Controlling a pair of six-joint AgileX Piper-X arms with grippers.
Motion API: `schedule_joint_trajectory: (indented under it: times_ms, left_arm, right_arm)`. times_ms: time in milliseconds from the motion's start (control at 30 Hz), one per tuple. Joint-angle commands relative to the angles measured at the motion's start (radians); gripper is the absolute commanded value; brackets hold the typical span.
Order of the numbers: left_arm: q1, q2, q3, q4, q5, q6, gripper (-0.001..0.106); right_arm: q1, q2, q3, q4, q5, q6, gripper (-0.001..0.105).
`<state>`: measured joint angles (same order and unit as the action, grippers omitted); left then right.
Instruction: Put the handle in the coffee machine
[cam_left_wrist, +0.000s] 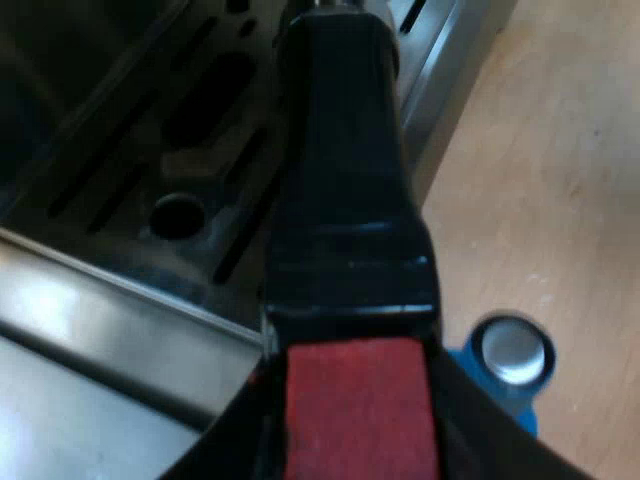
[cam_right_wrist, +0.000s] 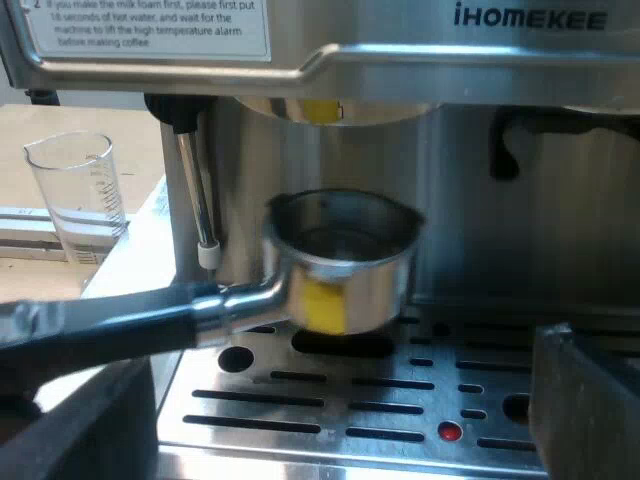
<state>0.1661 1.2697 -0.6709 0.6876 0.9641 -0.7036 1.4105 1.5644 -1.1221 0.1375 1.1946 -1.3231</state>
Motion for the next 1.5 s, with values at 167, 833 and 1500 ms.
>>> schedule_joint_trajectory:
  times_ms: [167, 833, 1500]
  left_arm:
    - [-0.008, 0.038, -0.072, -0.018, 0.042, -0.041, 0.000]
    - [-0.008, 0.042, -0.082, -0.041, 0.046, -0.039, 0.000]
    - [-0.008, 0.042, -0.086, -0.041, 0.044, -0.039, 0.000]
  right_arm:
    - [-0.001, -0.003, -0.002, -0.007, 0.018, -0.013, 0.077]
    - [-0.086, -0.003, -0.002, -0.112, -0.029, -0.148, 0.077]
    - [-0.093, 0.075, -0.002, -0.366, -0.074, -0.252, 0.077]
